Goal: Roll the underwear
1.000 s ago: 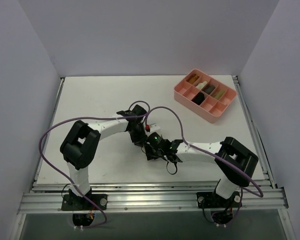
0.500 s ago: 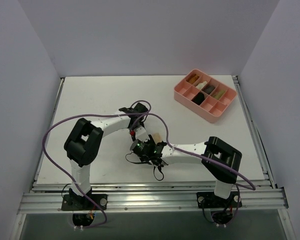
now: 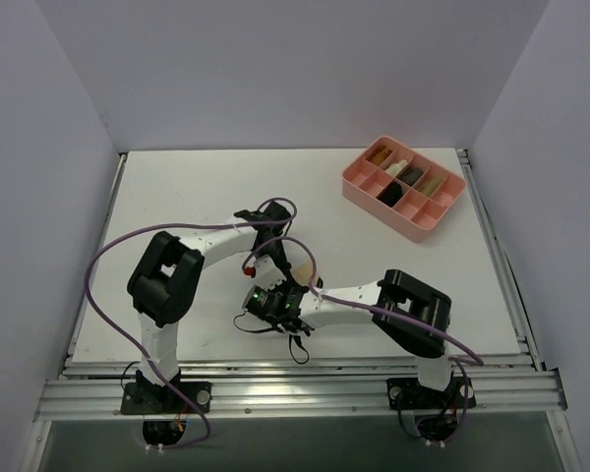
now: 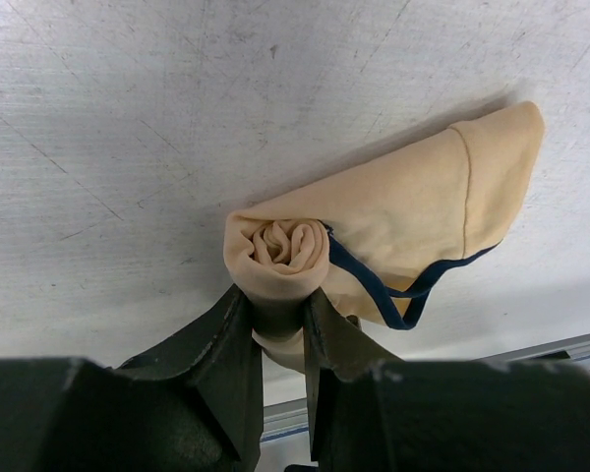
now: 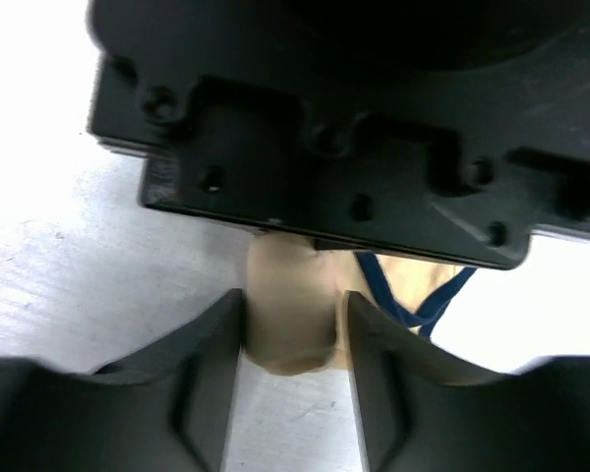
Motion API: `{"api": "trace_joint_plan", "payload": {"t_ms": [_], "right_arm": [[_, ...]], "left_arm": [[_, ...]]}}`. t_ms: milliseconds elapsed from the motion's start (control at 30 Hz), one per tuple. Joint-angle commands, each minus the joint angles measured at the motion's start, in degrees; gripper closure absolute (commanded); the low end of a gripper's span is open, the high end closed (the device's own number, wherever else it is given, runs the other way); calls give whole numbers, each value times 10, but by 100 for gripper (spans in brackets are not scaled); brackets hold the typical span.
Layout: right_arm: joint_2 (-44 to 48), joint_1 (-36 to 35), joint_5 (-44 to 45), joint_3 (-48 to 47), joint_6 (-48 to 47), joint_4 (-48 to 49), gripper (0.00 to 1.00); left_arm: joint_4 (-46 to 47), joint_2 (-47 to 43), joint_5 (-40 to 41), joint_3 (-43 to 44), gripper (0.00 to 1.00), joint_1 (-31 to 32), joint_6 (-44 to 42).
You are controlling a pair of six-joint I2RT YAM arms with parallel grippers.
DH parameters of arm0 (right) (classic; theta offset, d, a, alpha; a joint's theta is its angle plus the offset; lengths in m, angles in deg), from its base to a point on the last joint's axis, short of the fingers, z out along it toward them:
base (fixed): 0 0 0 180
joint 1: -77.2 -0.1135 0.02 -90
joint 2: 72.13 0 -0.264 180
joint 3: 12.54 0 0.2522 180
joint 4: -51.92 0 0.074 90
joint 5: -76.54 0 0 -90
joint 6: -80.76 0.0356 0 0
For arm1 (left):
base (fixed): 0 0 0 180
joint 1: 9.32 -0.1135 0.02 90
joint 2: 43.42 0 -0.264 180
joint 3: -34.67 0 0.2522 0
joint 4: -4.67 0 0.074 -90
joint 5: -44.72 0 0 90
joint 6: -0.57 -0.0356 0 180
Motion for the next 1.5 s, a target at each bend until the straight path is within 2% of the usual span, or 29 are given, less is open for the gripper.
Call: {"api": "trace_joint_plan", "payload": {"t_ms": [0,67,100,200,433,467,733,967,1167,1467], "right_arm": [[-17,-10,30,-20,-25,-36,62],[-11,-9,17,-7,-19,-23,76],[-8,-9,13,-2,-15,-19,89],[11,1,-34,36,6,11,100],[84,81,-230,189,65,141,100],[89,93,-256,220,74,171,100],[64,154,-450,310,116,314,100],[-9,170,-522,343,153,425,100],[-53,195,-560,360,172,476,100],[-54,204,-565,347,165,459,100]], "left_arm": [[-58,25,24,-4,81,22,-4],[-62,22,23,-9,80,22,3],[-62,14,21,-11,80,21,9],[-51,-5,14,-24,77,17,19],[-64,-49,6,-28,62,-18,23],[-62,-60,9,-33,57,-29,27],[-13,-173,34,-75,40,-67,39],[40,-193,31,-127,38,-62,38],[76,-182,33,-143,38,-51,24],[73,-154,64,-157,38,-50,23]]}}
